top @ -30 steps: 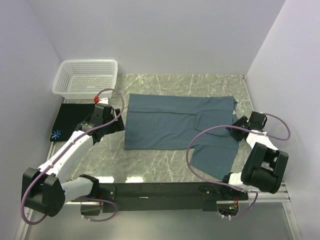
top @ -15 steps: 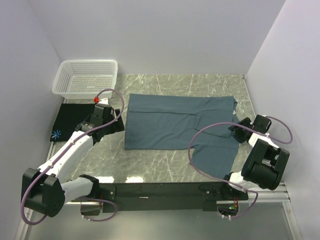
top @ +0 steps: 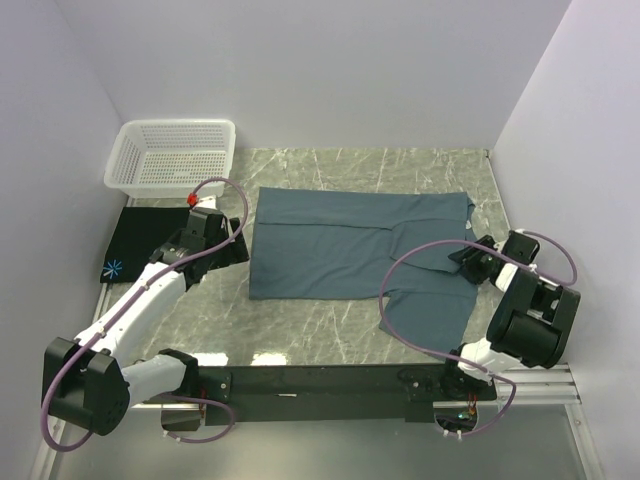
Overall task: Fold and stack the t-shirts
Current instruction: Fold the tshirt
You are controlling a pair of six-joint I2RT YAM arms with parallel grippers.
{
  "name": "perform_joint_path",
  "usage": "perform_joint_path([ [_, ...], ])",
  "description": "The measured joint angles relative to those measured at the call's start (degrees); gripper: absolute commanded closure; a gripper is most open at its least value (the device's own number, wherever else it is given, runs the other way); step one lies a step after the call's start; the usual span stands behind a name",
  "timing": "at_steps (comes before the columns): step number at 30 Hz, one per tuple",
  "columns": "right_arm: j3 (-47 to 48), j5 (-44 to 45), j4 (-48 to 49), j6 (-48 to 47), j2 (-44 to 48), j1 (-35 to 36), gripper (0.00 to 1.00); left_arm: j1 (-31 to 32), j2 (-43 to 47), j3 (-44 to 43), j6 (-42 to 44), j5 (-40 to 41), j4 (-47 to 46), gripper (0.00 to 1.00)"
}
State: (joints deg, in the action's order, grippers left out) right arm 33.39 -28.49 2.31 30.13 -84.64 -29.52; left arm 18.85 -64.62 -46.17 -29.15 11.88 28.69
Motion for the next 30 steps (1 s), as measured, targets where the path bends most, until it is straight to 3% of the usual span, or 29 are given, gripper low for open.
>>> perform_joint_path([
  [12, -2.99, 1.29, -3.13, 1.07, 9.79, 0.0, 0.66, 0.0, 0.04, 0.0, 0.04, -0.04, 0.0, 0.07],
  [17, -2.99, 4.17, -4.07, 1.53, 11.06, -0.02, 0.8, 0.0, 0.02, 0.0, 0.11, -0.09, -0.02, 0.07],
  [19, -2.99, 5.31, -4.94, 1.68, 11.06, -0.04, 0.92, 0.0, 0.04, 0.0, 0.2, -0.09, -0.02, 0.07],
  [24, -2.99, 7.72, -7.1, 1.99, 11.06, -0.33, 1.0, 0.0, 0.04, 0.02, 0.22, -0.11, -0.02, 0.07],
  [30, -2.99, 11.5, -11.17, 2.43, 11.32, -1.05, 1.0, 0.0, 0.04, 0.02, 0.2, -0.09, -0.02, 0.07],
])
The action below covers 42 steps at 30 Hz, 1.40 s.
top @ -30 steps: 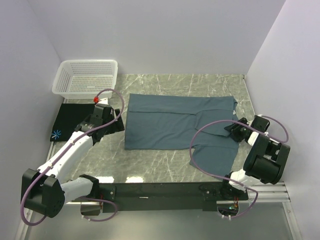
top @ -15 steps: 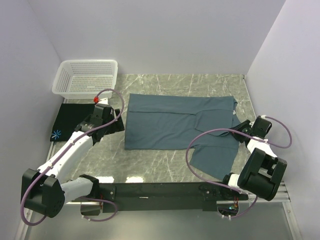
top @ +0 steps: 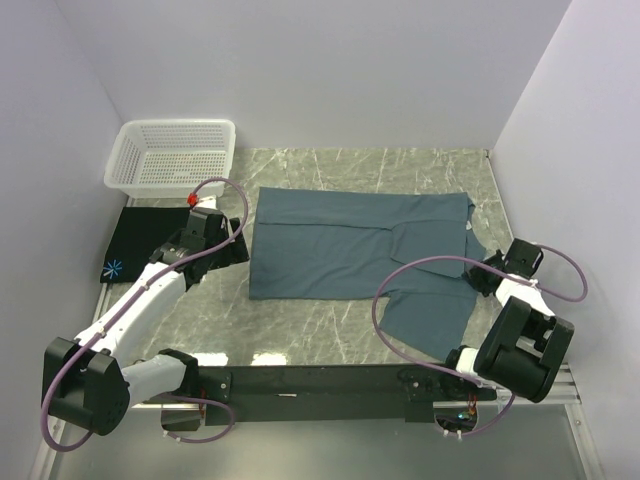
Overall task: Fold and stack the t-shirts
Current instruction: Fold the tshirt
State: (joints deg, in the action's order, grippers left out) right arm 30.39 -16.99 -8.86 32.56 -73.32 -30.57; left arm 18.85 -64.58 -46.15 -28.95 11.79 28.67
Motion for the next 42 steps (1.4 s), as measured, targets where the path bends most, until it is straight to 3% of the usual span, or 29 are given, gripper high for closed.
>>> perform_joint_path([
  [4, 0.02, 2.03, -1.73, 0.17, 0.24, -0.48, 1.0, 0.0, 0.0, 0.0, 0.0, 0.04, 0.02, 0.07],
  [9, 0.04, 4.42, -4.52, 0.59, 1.25, -0.61, 0.66, 0.0, -0.02, 0.0, -0.81, 0.42, 0.5, 0.03],
  [15, 0.02, 9.05, -9.31, 1.11, 6.88, -0.76, 0.5, 0.02, -1.31, 0.15, -4.68, 1.05, 3.56, 0.06],
  [23, -0.09, 14.4, -14.84, 1.99, 11.8, 0.11, 0.47, 0.17, -4.57, 3.02, -8.83, -1.95, 6.08, 0.11],
  [33, -0.55, 17.29, -16.59, 2.34, 12.35, 4.22, 0.47, 6.6, -11.82, 3.61, -14.99, -3.58, 5.07, 0.21],
  [42, -0.55, 19.45, -16.65, 2.32, 12.33, 6.32, 0.48, 9.64, -17.86, 3.06, -17.55, -2.69, 4.37, 0.36],
])
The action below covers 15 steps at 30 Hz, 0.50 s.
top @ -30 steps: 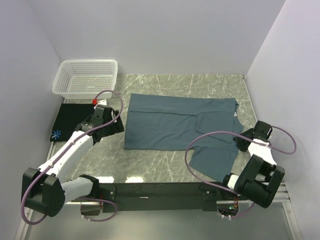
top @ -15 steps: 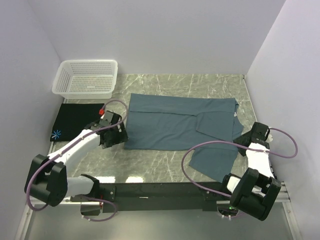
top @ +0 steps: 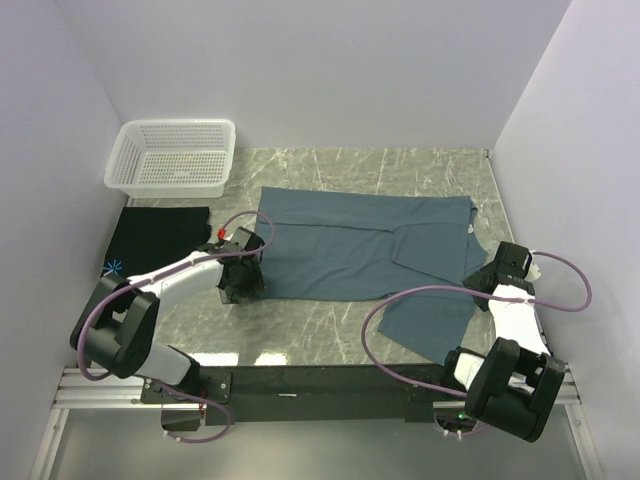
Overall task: Fold and stack the t-shirts
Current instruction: Fold the tshirt
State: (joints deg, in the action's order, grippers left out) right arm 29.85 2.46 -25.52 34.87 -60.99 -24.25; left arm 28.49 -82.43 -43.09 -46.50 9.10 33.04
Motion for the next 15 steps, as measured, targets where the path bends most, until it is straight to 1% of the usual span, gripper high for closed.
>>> perform_joint_path([
  [1, 0.02, 0.22, -0.02, 0.0, 0.0, 0.0, 0.48, 0.15, -0.22, -0.07, -0.09, 0.37, 0.0, 0.38],
  [3, 0.02, 0.66, -0.13, 0.0, 0.0, 0.0, 0.48, 0.5, -0.52, -0.17, -0.44, 1.27, -0.04, 0.45],
  [4, 0.02, 0.92, -0.26, 0.0, 0.0, 0.0, 0.48, 0.68, -0.72, -0.28, -0.66, 1.75, -0.04, 0.52],
  [5, 0.02, 1.14, -0.37, 0.0, 0.0, 0.0, 0.48, 0.76, -0.87, -0.33, -0.96, 2.12, -0.22, 0.55],
  [6, 0.02, 1.27, -0.55, 0.02, 0.0, 0.02, 0.48, 0.83, -1.01, -0.37, -1.16, 2.38, -0.37, 0.63],
  [9, 0.02, 1.81, -1.38, 0.26, 0.0, 0.11, 0.49, 0.9, -1.38, -0.46, -1.33, 2.73, -1.29, 0.75],
  [10, 0.02, 2.08, -1.77, 0.37, 0.0, 0.13, 0.49, 0.9, -1.42, -0.48, -1.4, 2.73, -1.49, 0.85],
  [12, 0.02, 2.62, -2.91, 0.72, 0.0, 0.24, 0.49, 0.92, -1.57, -0.59, -1.46, 2.6, -2.08, 0.96],
  [13, 0.02, 2.78, -3.74, 0.96, 0.0, 0.26, 0.49, 0.96, -1.7, -0.7, -1.46, 2.51, -2.19, 0.99],
  [15, 0.11, 3.19, -5.64, 1.29, 0.0, 0.28, 0.49, 1.03, -1.79, -0.87, -1.44, 2.47, -2.14, 0.99],
])
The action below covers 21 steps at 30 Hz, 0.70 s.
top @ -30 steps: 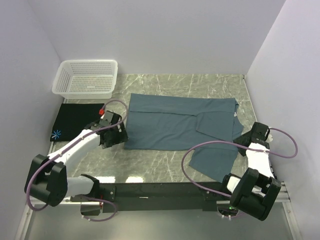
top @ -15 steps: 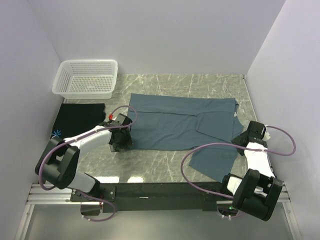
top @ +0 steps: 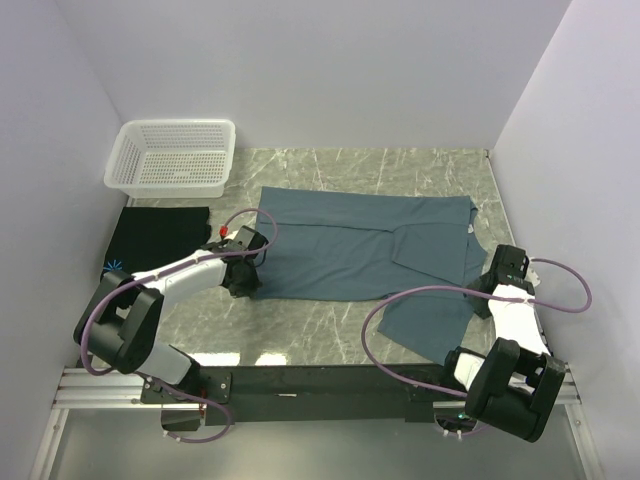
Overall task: Fold and stack the t-shirts
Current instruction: Fold the tshirt
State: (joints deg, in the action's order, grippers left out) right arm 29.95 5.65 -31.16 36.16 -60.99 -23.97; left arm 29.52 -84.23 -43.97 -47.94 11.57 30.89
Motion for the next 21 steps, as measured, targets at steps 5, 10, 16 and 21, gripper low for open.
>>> perform_joint_path([
  [5, 0.42, 0.0, -2.71, 0.2, -0.33, 0.0, 0.48, 0.0, 0.02, -0.02, -0.02, -0.11, 0.04, 0.99],
  [10, 1.77, -2.56, -1.97, -1.22, -2.78, -0.37, 0.47, 0.0, 0.22, 0.28, -0.83, -0.04, -0.11, 0.99],
  [16, 3.39, -3.61, -0.87, -2.62, -7.76, -0.57, 0.47, 0.0, 0.39, 0.48, -1.38, 0.24, -0.22, 0.99],
  [21, 3.43, -3.21, 0.04, -2.84, -9.27, -1.46, 0.48, 0.0, 0.39, 0.46, -1.38, 0.24, -0.2, 0.99],
])
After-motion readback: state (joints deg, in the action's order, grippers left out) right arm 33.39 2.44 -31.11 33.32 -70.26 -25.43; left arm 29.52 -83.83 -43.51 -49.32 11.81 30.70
